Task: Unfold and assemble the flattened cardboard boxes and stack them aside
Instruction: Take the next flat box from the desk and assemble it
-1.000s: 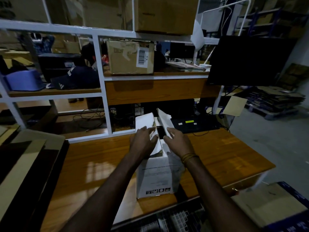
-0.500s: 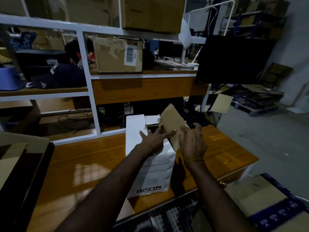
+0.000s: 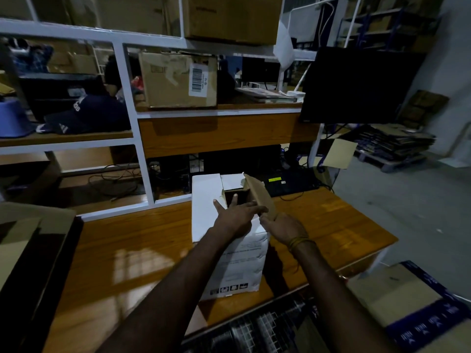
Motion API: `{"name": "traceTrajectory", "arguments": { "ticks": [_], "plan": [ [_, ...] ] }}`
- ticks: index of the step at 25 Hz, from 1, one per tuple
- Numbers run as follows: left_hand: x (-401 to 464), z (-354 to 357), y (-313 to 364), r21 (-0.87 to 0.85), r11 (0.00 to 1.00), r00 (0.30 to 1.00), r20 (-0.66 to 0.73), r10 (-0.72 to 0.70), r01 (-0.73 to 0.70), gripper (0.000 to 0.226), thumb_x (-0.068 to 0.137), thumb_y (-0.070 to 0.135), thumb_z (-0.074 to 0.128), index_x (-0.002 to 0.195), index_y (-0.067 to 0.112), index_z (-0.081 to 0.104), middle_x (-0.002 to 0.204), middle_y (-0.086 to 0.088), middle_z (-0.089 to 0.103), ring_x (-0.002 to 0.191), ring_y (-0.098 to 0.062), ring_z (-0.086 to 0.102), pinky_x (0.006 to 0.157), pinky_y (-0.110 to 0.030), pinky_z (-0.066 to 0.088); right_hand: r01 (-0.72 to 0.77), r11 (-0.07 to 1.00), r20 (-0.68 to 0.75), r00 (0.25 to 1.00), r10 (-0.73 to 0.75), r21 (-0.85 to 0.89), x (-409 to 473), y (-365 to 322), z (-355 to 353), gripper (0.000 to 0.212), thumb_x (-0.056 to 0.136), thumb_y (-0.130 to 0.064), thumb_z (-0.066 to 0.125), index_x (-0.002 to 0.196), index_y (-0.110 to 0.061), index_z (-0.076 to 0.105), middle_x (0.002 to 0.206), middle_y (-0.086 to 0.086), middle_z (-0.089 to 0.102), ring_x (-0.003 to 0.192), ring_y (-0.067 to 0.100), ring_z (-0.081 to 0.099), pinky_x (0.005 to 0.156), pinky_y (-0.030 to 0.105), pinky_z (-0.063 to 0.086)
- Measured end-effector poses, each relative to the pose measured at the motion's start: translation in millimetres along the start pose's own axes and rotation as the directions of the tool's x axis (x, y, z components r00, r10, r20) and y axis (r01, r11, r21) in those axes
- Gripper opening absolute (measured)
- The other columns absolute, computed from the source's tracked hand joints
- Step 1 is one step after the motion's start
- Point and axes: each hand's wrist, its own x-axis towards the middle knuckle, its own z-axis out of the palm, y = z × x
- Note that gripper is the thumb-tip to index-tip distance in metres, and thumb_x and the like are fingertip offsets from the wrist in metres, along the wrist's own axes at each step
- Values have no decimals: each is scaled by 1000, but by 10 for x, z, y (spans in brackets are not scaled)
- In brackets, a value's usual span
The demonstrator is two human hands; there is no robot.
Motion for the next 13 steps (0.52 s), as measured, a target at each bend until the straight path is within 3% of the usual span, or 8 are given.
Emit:
{"name": "traceTrajectory", "arguments": {
  "ticks": [2,4,9,11,13],
  "plan": [
    [14,11,-8,-3,1000,1000,4,5,-5,64,98,5,36,141,52,34,160,12,24,150,-36,1,95,-84,-5,-16,988,43,999,10,151,7,35,54,47,98,-46,44,59,-20,51,62,2,49,59,21,44,58,29,31],
    [24,17,-2,-15,1000,1000,15,3,-3,66,97,4,35,142,52,34,160,11,24,150,-36,0,95,-84,-7,-31,966,61,998,16,257,31,78,126,48,96,-50,43,59,-20,51,56,-1,43,54,18,37,58,30,28],
    [19,13,22,-6,1000,1000,2,-16,16,70,95,1,36,143,51,32,161,10,24,150,-35,2,96,-83,-9,-92,905,191,982,12,416,110,132,160,55,75,-65,44,80,-16,67,70,5,60,67,22,53,66,37,42],
    [18,-1,34,-6,1000,1000,-3,-20,20,71,94,0,37,145,50,32,161,9,24,151,-34,2,96,-83,-8,-116,891,212,977,23,438,118,132,153,56,81,-61,44,83,-11,69,73,5,65,69,23,57,67,36,45],
    [12,-7,37,-18,1000,1000,-18,-23,23,70,94,1,37,145,48,33,160,9,25,151,-34,3,96,-83,-8,-67,918,174,985,-2,392,83,81,125,51,90,-56,41,74,-13,65,66,3,59,63,21,52,65,34,42]
  ]
}}
